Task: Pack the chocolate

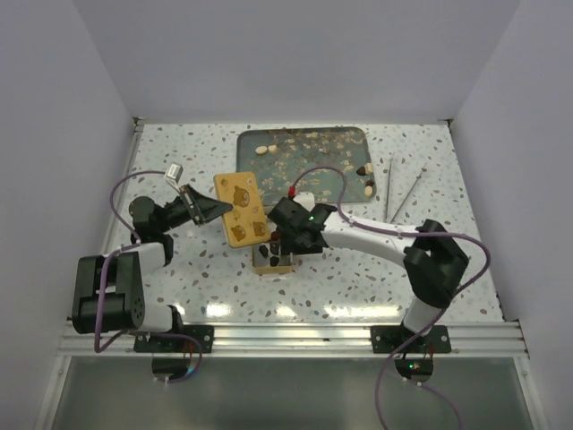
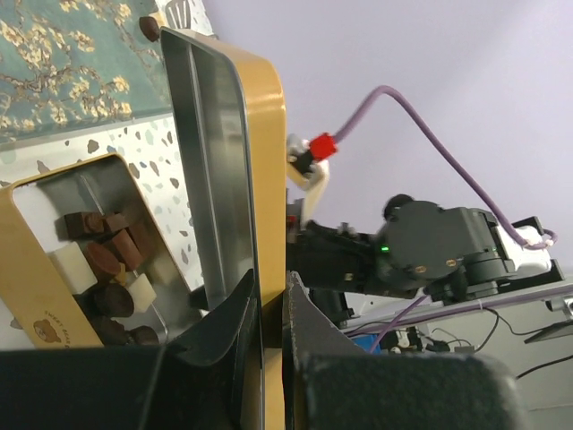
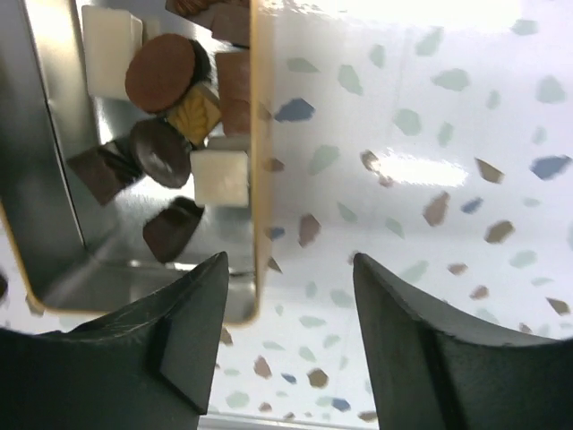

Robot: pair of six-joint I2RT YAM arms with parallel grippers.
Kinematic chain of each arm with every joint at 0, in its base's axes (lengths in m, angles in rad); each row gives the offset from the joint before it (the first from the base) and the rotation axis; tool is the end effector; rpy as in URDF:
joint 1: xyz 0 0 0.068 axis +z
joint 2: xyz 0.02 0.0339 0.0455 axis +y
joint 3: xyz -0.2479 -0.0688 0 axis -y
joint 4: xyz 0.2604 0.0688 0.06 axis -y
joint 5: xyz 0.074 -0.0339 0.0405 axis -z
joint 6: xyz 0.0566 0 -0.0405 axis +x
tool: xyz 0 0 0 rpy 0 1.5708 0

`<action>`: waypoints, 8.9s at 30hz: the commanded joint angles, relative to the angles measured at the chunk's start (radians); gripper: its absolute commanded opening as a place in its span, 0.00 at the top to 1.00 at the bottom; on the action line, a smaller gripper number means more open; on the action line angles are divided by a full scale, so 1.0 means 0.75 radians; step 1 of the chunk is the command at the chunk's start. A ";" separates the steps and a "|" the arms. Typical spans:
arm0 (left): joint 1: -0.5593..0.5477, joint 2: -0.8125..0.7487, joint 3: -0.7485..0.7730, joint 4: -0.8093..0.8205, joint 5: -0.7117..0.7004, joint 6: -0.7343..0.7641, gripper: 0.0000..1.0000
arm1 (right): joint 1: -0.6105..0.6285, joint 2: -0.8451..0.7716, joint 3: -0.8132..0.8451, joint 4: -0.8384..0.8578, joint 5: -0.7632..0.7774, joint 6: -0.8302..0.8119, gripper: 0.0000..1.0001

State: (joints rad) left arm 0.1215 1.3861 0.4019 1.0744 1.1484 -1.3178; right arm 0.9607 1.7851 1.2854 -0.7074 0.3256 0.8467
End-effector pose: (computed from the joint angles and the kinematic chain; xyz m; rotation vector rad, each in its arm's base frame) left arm 0.2697 -0.0191 0.1823 -0.1898 1.8268 -1.7251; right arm 0.2299 0.2973 0.1643 -0.0714 2.6624 0.1140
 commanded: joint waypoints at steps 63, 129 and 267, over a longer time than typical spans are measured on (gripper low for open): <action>-0.369 -0.024 0.145 -0.017 -0.118 0.104 0.84 | -0.483 -0.578 -0.757 1.444 -1.197 0.213 0.59; -0.387 0.138 0.311 -1.056 -0.326 1.051 0.52 | -0.481 -0.100 -0.652 1.367 -1.162 0.184 0.64; -0.526 -0.022 0.236 -1.275 -0.638 1.125 0.30 | -0.485 -0.263 -0.609 1.052 -0.943 0.021 0.68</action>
State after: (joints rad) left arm -0.2699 1.3899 0.6224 0.0208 0.6308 -0.4389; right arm 0.6003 1.6142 0.8032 0.0814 -0.4103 0.8711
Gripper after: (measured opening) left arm 0.682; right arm 0.325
